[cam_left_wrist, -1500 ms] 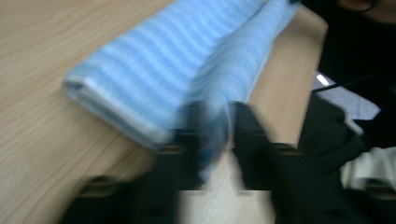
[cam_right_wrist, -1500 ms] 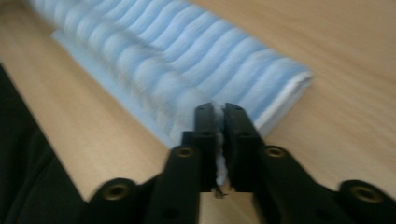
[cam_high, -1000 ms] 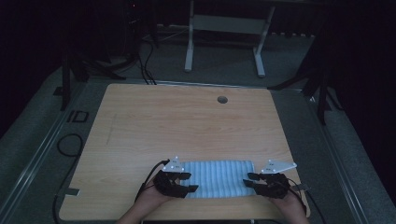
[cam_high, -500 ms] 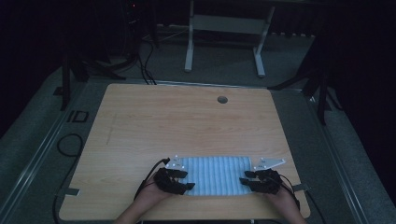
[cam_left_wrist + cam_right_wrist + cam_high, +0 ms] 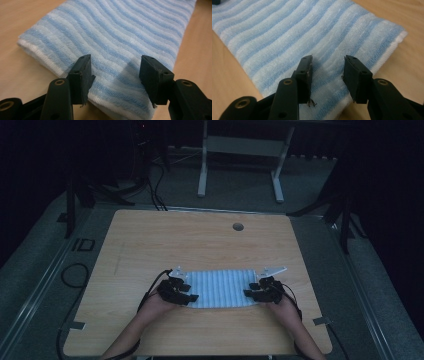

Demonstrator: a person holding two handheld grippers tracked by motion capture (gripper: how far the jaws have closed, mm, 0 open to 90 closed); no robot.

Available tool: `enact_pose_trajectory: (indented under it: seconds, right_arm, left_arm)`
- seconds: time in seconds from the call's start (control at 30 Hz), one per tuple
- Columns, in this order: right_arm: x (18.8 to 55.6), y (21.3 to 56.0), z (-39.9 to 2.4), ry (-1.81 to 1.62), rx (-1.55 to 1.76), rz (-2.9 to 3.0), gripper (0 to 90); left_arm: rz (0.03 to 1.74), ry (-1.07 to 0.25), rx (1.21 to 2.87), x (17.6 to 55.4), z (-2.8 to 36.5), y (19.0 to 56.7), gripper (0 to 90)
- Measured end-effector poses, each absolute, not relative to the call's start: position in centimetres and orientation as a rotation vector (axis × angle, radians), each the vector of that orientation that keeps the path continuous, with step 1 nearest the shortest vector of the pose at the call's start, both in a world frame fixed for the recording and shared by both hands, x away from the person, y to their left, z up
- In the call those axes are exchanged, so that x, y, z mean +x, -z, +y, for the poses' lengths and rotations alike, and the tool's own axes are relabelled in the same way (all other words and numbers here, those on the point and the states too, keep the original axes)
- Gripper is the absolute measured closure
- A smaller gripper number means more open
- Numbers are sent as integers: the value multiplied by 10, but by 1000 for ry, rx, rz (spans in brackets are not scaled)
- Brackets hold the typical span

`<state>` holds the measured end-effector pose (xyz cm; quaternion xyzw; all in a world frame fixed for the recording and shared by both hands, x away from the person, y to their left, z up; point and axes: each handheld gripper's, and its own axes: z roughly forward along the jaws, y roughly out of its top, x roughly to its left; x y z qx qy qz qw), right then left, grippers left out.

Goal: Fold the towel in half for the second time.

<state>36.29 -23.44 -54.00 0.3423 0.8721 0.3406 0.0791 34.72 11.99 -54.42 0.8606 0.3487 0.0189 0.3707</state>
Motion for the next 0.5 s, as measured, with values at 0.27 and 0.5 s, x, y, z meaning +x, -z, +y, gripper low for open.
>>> enact_pose_trajectory:
  seconds: [0.27, 0.5]
  right_arm:
    - [388, 539, -210, -999, 1021, 2616, 570]
    - [409, 539, -194, -1003, 1049, 2617, 557]
  left_arm:
    - [954, -72, 2203, 372, 138, 543, 434]
    - [1022, -74, 2168, 388, 151, 543, 434]
